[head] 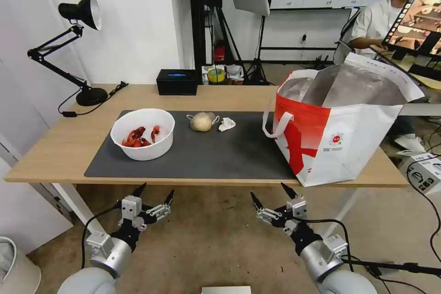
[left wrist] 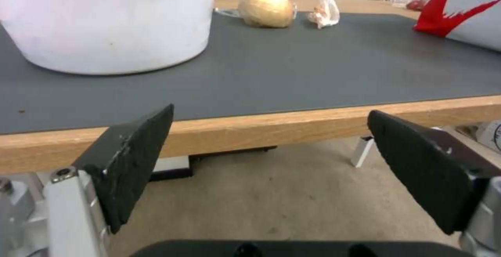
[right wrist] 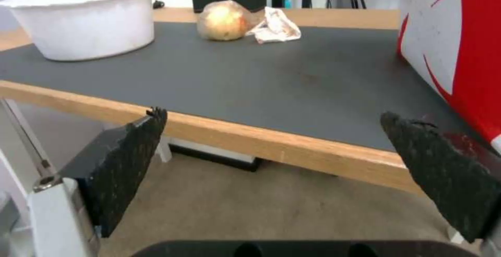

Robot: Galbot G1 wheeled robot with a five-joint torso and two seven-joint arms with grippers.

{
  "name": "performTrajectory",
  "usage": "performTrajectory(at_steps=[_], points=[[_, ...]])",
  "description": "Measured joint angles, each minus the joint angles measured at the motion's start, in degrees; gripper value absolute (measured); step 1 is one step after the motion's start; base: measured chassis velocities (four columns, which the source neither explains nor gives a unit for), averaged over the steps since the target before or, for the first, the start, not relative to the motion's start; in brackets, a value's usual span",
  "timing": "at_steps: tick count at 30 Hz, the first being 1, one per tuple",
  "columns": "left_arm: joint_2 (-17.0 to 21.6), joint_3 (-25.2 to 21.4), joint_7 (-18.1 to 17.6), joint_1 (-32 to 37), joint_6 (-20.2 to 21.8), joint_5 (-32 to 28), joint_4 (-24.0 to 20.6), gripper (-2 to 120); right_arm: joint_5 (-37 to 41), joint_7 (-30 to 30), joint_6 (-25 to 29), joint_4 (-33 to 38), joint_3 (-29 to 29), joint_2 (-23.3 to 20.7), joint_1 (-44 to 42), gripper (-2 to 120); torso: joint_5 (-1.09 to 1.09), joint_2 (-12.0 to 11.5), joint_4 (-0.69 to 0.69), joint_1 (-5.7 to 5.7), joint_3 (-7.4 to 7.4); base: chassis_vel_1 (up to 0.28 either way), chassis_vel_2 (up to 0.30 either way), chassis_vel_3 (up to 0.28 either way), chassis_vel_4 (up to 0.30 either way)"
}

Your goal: Pick up the trash from the table and place it into the takeout bag.

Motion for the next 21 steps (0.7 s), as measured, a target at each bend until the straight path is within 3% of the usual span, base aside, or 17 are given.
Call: performTrajectory(at_steps=[14, 21], points=[[1.23, 0.81, 0.02, -0.81, 0.06, -0.2, 0.99, 100, -0.66, 0.53, -0.44, -0.74, -0.38, 1.09, -0.99, 100, 0.0, 0.0, -0.01, 0.0, 0.0, 0.0, 0.0, 0.0, 0.0], [1.73, 0.55, -0.02, -0.11, 0.07, -0.09, 1.02, 100, 3.79, 2.77, -0.69, -3.63, -8.23, 1.36, 11.89, 100, -0.01, 0.0, 0.0, 0.01, 0.0, 0.0, 0.0, 0.0, 0.0]])
